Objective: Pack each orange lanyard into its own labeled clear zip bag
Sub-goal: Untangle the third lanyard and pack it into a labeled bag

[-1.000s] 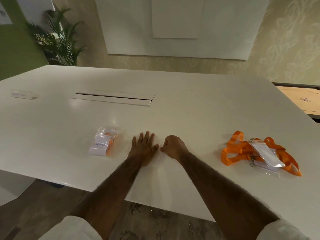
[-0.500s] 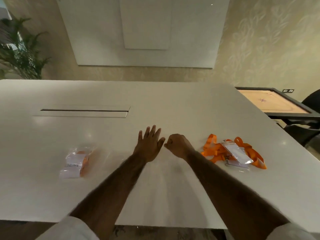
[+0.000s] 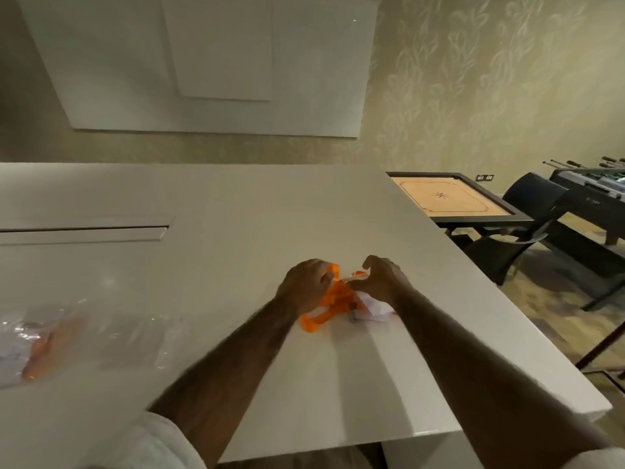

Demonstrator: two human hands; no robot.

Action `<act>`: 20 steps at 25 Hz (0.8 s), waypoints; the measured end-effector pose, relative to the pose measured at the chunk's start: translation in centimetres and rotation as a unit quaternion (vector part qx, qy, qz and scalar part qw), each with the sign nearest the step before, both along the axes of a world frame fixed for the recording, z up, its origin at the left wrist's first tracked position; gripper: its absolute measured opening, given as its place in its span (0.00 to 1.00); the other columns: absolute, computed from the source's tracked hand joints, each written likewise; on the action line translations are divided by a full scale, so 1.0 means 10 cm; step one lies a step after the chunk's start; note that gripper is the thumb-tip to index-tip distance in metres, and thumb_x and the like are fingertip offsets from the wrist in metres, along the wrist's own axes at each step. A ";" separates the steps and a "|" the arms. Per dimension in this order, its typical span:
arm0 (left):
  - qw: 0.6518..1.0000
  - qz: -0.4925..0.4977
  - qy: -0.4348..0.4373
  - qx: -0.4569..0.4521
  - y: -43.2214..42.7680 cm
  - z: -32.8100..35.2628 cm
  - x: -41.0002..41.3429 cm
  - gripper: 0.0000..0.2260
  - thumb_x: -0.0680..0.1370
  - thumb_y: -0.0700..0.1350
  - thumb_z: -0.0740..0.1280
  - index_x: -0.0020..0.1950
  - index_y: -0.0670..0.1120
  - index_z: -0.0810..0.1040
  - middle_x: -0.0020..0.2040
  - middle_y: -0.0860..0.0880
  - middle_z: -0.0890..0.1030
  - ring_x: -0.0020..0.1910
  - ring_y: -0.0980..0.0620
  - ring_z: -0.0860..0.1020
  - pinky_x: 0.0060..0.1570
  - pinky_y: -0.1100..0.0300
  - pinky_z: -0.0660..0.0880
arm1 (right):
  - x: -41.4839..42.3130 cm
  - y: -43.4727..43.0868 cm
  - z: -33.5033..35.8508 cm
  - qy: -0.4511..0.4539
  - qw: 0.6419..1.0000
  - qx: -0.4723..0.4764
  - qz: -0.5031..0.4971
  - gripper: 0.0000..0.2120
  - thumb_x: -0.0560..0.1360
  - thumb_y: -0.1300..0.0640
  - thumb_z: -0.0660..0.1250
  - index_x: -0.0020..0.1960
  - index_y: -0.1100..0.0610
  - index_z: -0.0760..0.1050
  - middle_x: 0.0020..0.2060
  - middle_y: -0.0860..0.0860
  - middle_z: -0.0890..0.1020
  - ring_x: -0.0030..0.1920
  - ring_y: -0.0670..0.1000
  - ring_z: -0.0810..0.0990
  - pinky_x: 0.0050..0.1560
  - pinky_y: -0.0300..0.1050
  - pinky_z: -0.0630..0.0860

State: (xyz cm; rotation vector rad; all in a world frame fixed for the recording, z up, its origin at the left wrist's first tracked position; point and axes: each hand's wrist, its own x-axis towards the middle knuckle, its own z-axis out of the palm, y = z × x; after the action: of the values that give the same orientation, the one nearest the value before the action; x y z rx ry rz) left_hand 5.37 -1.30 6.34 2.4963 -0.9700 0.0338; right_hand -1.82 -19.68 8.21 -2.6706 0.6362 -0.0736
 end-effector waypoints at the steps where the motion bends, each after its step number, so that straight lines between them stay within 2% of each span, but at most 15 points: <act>1: 1.000 0.014 0.002 -0.004 -0.09 -0.01 -0.04 0.18 0.84 0.49 0.59 0.71 0.45 0.75 0.70 0.45 0.76 0.68 0.45 0.74 0.68 0.53 0.69 | -0.01 -0.06 -0.03 0.025 1.000 -0.006 0.012 0.35 0.65 0.33 0.73 0.64 0.51 0.72 0.57 0.54 0.77 0.57 0.57 0.76 0.57 0.55 0.78; 4: 0.999 0.049 0.006 0.016 -0.27 -0.03 -0.15 0.16 0.81 0.48 0.61 0.66 0.47 0.79 0.64 0.45 0.81 0.62 0.43 0.78 0.61 0.50 0.74 | -0.02 -0.14 -0.09 0.067 0.996 -0.019 0.062 0.41 0.62 0.31 0.74 0.67 0.51 0.68 0.58 0.55 0.77 0.57 0.58 0.76 0.58 0.56 0.76; 6: 0.998 0.057 0.019 0.026 -0.36 -0.02 -0.26 0.18 0.76 0.52 0.63 0.63 0.48 0.80 0.60 0.45 0.82 0.58 0.43 0.80 0.57 0.51 0.76 | -0.03 -0.17 -0.11 0.065 0.993 -0.021 0.094 0.41 0.62 0.31 0.74 0.67 0.50 0.68 0.56 0.54 0.76 0.55 0.56 0.75 0.55 0.52 0.75; 8: 0.997 0.062 0.027 0.033 -0.42 0.00 -0.31 0.22 0.72 0.56 0.64 0.62 0.49 0.81 0.58 0.46 0.83 0.56 0.44 0.81 0.56 0.53 0.76 | -0.05 -0.16 -0.13 0.062 0.991 -0.033 0.118 0.40 0.63 0.32 0.74 0.67 0.50 0.68 0.54 0.53 0.76 0.53 0.56 0.75 0.52 0.51 0.74; 10: 0.997 0.067 0.015 0.036 -0.45 -0.02 -0.30 0.21 0.73 0.55 0.68 0.64 0.49 0.80 0.59 0.49 0.84 0.57 0.47 0.81 0.59 0.55 0.75 | -0.06 -0.18 -0.15 0.052 0.990 -0.036 0.127 0.38 0.64 0.34 0.74 0.67 0.51 0.68 0.55 0.54 0.76 0.56 0.57 0.76 0.53 0.52 0.75; 13: 0.998 0.059 0.030 0.012 -0.48 -0.02 -0.25 0.21 0.74 0.50 0.70 0.67 0.49 0.79 0.60 0.51 0.83 0.59 0.49 0.79 0.61 0.56 0.73 | -0.04 -0.23 -0.13 0.041 0.989 -0.032 0.141 0.31 0.67 0.38 0.73 0.62 0.54 0.73 0.55 0.54 0.79 0.57 0.57 0.78 0.52 0.50 0.76; 15: 0.996 0.058 0.064 -0.034 -0.51 0.02 -0.23 0.20 0.75 0.47 0.66 0.67 0.47 0.78 0.60 0.49 0.83 0.59 0.50 0.79 0.62 0.54 0.74 | 0.00 -0.24 -0.10 0.029 0.988 -0.027 0.149 0.20 0.71 0.43 0.70 0.55 0.56 0.76 0.52 0.54 0.81 0.54 0.56 0.80 0.49 0.50 0.78; 17: 0.990 0.055 0.091 -0.094 -0.55 0.06 -0.19 0.17 0.79 0.39 0.62 0.67 0.44 0.78 0.59 0.47 0.83 0.59 0.50 0.80 0.63 0.54 0.75 | 0.00 -0.24 0.00 0.005 0.992 -0.035 0.119 0.10 0.74 0.49 0.65 0.48 0.55 0.76 0.49 0.53 0.82 0.49 0.56 0.81 0.41 0.46 0.76; 18: 0.987 0.053 0.096 -0.114 -0.56 0.08 -0.17 0.17 0.80 0.36 0.60 0.68 0.43 0.78 0.59 0.45 0.83 0.59 0.50 0.80 0.63 0.56 0.74 | -0.01 -0.24 0.07 -0.010 0.995 -0.037 0.092 0.07 0.74 0.52 0.64 0.46 0.55 0.76 0.48 0.53 0.82 0.48 0.56 0.81 0.40 0.45 0.74; 20: 0.986 0.050 0.093 -0.132 -0.53 0.13 -0.14 0.15 0.82 0.36 0.61 0.68 0.41 0.78 0.60 0.45 0.82 0.59 0.50 0.80 0.59 0.63 0.73 | 0.00 -0.26 0.17 -0.053 0.997 -0.033 0.051 0.06 0.74 0.58 0.62 0.46 0.56 0.78 0.47 0.53 0.83 0.46 0.58 0.82 0.41 0.46 0.77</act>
State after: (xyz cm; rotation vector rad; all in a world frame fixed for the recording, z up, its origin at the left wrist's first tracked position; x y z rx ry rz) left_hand 3.93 -6.63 7.62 2.2553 -0.7138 -0.0375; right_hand -1.86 -22.28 9.95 -2.7356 0.4713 -0.2111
